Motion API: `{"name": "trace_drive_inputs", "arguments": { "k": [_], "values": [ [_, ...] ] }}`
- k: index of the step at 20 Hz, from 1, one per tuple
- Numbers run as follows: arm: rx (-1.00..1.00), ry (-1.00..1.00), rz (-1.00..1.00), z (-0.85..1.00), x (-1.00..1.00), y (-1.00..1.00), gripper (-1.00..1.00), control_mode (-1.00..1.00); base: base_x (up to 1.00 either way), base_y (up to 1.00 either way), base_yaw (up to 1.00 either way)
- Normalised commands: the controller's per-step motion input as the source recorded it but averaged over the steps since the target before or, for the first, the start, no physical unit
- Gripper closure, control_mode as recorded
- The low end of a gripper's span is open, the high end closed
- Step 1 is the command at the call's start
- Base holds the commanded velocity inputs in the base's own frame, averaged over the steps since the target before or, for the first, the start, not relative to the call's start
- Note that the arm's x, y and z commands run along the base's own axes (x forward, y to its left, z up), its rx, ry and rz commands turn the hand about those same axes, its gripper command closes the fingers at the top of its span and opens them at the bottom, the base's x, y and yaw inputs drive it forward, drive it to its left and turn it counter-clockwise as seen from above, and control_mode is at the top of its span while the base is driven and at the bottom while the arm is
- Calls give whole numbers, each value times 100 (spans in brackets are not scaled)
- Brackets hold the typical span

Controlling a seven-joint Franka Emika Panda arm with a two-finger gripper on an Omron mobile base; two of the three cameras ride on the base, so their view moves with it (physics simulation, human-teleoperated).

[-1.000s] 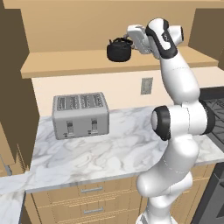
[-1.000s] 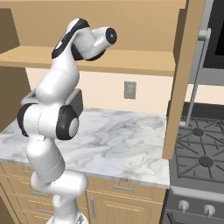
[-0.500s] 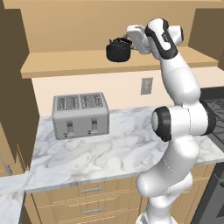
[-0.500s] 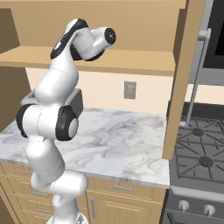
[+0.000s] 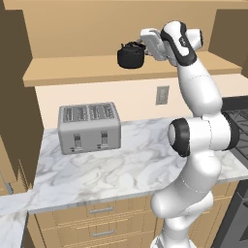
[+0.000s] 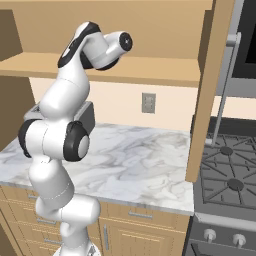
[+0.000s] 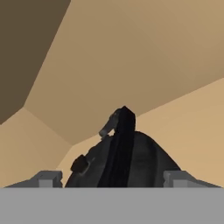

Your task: Open the cabinet, pick the kettle from the cabinet, and place it in the sink.

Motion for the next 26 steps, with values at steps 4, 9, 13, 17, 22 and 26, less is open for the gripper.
{"name": "trace_drive_inputs", "arguments": {
  "k": [4,9,13,17,22,26],
  "values": [
    [0,0,0,-13,0,7,100,-100,0,0,0],
    [0,0,0,-10,0,1,100,-100,0,0,0],
    [0,0,0,-8,0,3,100,-100,0,0,0],
    [0,0,0,-6,-1,5,100,-100,0,0,0],
    [0,0,0,-4,-10,4,100,-100,0,0,0],
    [0,-2,-3,-3,-17,7,100,-100,0,0,0]
  ]
}}
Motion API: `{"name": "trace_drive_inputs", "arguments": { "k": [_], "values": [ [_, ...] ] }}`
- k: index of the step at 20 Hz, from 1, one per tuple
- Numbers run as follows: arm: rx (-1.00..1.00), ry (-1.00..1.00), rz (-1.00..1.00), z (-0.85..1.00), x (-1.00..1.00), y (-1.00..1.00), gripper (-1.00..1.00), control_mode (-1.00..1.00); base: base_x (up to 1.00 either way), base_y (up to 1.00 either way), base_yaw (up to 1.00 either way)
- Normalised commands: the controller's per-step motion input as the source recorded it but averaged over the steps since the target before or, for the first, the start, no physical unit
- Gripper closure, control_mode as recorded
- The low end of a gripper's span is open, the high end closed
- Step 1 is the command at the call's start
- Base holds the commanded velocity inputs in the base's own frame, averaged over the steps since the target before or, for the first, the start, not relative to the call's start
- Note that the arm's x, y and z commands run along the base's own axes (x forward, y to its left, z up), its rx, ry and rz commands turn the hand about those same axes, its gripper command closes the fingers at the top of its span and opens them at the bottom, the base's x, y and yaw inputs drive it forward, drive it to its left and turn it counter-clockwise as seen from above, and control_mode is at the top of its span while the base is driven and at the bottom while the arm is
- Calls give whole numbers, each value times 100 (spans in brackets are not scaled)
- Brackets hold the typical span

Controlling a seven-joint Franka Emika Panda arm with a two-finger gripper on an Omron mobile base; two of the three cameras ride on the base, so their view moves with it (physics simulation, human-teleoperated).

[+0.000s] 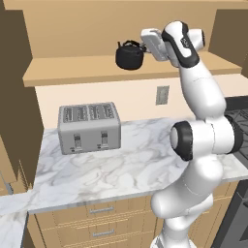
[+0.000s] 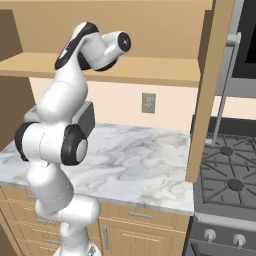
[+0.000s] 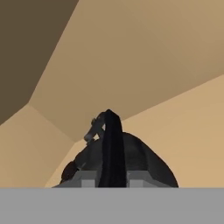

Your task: Open the cabinet, pick the kettle from the cabinet, and place it in the sink.

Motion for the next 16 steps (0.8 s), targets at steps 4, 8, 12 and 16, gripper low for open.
{"name": "trace_drive_inputs", "arguments": {
  "k": [4,8,12,16],
  "values": [
    [0,-3,-4,-4,-20,7,100,-100,0,0,0],
    [0,-4,-5,-1,-21,1,100,-100,0,0,0],
    [2,-2,-5,1,-34,0,100,-100,0,0,0],
    [4,0,-4,3,-40,0,100,-100,0,0,0]
  ]
}}
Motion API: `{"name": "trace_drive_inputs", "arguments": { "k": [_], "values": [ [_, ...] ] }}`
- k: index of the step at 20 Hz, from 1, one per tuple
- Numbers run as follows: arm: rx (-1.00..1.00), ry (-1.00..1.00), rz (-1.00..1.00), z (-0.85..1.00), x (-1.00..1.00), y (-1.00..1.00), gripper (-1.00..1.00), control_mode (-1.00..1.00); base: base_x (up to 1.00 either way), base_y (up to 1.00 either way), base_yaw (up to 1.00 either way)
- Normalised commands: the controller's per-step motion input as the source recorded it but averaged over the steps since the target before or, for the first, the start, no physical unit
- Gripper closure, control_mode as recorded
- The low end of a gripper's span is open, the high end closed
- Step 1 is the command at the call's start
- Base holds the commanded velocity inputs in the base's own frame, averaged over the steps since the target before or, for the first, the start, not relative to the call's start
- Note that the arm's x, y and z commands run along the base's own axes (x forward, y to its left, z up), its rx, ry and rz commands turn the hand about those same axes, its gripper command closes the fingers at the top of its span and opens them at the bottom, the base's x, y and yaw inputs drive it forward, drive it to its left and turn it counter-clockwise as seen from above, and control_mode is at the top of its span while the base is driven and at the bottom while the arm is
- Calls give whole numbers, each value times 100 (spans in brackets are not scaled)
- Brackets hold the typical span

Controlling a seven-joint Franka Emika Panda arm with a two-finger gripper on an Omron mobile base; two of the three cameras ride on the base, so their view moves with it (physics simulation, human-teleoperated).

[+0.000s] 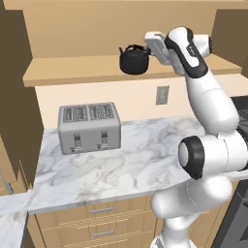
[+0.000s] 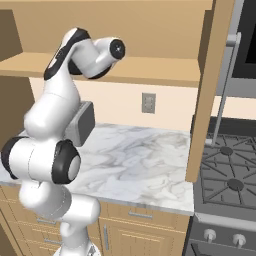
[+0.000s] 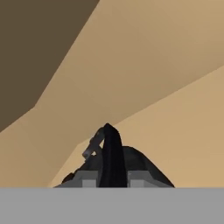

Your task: Open the cabinet, pick the kettle from the cabinet, and place it in the sink.

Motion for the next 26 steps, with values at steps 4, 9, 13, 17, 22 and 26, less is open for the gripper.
{"name": "trace_drive_inputs", "arguments": {
  "k": [4,9,13,17,22,26],
  "values": [
    [4,0,-3,5,-48,-4,100,-100,0,0,0],
    [7,0,-3,10,-50,-8,100,-100,0,0,0],
    [7,0,-4,11,-58,-11,100,-100,0,0,0],
    [3,0,-4,4,-60,-12,100,-100,0,0,0],
    [0,0,-2,0,-63,-12,100,-100,0,0,0],
    [0,0,-2,0,-68,-9,100,-100,0,0,0]
  ]
}}
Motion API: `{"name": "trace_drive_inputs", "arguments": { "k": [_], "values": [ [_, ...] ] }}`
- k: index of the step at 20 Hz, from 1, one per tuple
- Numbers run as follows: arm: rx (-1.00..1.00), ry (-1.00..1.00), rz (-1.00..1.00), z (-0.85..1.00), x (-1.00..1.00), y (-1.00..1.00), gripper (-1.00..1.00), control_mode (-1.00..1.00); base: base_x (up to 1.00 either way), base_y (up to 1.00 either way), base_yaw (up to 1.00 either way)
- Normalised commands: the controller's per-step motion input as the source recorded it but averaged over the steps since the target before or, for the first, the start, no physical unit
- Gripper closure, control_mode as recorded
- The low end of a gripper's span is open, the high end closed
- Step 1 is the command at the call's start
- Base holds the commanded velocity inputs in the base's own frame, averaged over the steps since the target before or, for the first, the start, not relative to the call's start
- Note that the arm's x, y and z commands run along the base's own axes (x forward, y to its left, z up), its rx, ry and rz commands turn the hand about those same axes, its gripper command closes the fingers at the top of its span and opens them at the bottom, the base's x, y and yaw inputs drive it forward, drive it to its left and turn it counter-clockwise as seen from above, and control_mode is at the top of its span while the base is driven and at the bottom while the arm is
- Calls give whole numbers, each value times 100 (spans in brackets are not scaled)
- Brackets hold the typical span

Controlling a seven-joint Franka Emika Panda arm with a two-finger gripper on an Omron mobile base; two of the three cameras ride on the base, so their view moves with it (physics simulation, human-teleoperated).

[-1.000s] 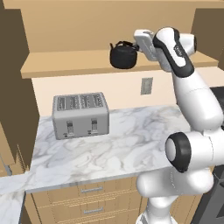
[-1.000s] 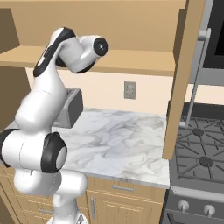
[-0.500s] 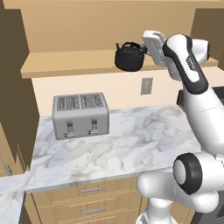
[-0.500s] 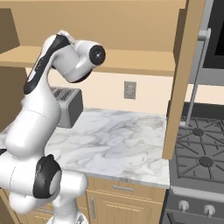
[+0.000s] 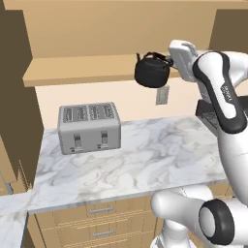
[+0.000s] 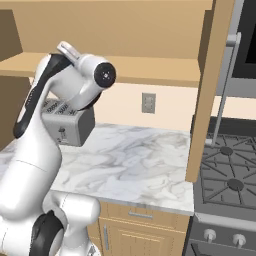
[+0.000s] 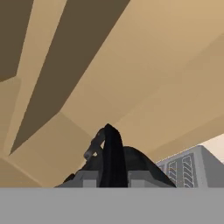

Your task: Open the cabinet, pick the kettle from the cabinet, and place it in the sink.

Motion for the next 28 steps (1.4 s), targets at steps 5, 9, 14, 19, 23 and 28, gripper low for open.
{"name": "trace_drive_inputs", "arguments": {
  "k": [5,9,14,19,23,28],
  "values": [
    [2,0,-4,0,-67,-5,100,-100,0,0,0],
    [6,0,-3,0,-63,-4,100,-100,0,0,0],
    [3,0,-3,-3,-51,0,100,-100,0,0,0],
    [0,0,-2,-11,-43,0,100,-100,0,0,0],
    [0,0,-1,-10,-39,0,100,-100,0,0,0],
    [0,2,0,-11,-34,0,100,-100,0,0,0]
  ]
}}
